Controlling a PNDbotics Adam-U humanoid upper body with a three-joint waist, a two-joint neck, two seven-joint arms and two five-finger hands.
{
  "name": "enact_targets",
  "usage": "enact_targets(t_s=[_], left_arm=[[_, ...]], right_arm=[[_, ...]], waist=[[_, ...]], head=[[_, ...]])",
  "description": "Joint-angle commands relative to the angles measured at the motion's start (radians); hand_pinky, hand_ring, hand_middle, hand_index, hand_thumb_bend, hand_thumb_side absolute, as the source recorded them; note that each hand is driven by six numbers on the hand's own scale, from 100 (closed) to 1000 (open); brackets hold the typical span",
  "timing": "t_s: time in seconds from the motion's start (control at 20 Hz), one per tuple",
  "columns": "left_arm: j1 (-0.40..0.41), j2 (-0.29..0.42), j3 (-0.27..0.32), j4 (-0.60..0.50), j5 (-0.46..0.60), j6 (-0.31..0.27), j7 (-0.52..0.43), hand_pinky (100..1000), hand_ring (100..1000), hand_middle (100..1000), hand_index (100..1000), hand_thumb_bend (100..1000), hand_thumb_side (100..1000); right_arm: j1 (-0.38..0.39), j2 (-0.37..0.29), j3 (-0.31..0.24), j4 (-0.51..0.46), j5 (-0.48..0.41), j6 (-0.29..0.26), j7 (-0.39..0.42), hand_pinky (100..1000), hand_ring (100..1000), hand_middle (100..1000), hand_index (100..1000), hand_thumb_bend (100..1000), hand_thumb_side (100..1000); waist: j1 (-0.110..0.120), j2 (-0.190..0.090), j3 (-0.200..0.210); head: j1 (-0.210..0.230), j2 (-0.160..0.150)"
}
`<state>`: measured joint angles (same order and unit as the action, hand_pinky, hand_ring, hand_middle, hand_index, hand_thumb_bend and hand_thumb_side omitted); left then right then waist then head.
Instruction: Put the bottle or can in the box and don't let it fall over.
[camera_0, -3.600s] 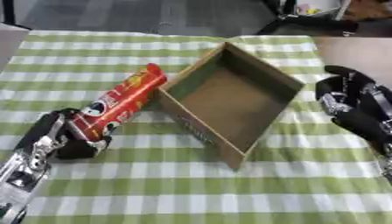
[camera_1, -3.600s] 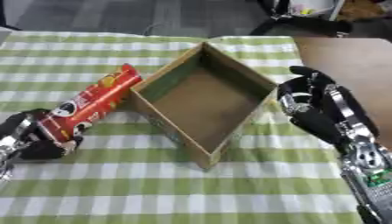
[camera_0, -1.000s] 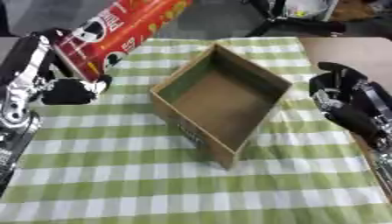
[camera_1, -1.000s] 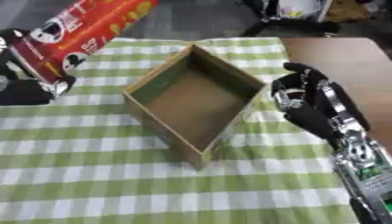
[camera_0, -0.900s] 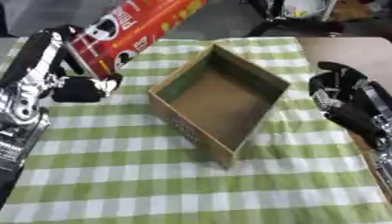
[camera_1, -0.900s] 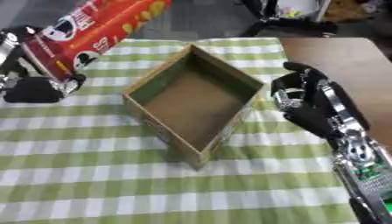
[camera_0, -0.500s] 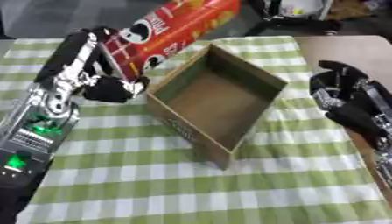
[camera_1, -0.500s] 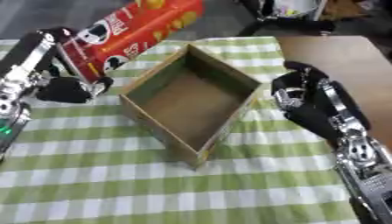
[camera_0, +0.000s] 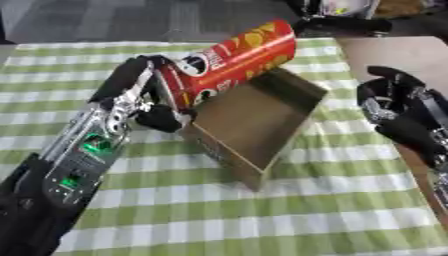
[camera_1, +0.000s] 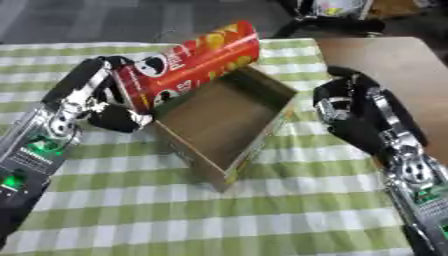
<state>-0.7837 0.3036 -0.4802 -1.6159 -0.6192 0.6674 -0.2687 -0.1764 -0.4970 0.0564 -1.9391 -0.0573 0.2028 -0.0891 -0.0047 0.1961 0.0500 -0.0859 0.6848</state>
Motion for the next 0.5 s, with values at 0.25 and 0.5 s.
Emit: enact_targets(t_s=[0.25,0.5], left_arm=[[-0.032,-0.012,0.001,-0.010,-0.072,-0.057,-0.047,589,714,661,791,452,369],[-0.031,-0.014,0.008,-0.004,-0.118,-0.071,-0.071,655,762,676,807,504,361]], right_arm=[[-0.010,-0.021,-0.004,-0.019,-0.004,-0.001,-0.001,751,787,681,874,154,390],[-0.008,-0.021,-0.004,-0.020,-0.005,-0.001,-0.002,752,787,681,874,152,392]], waist=[[0.013,-0.041,-0.001],[0.012,-0.043,-0.001]], head=[[0.004,0.004],[0.002,0.003]])
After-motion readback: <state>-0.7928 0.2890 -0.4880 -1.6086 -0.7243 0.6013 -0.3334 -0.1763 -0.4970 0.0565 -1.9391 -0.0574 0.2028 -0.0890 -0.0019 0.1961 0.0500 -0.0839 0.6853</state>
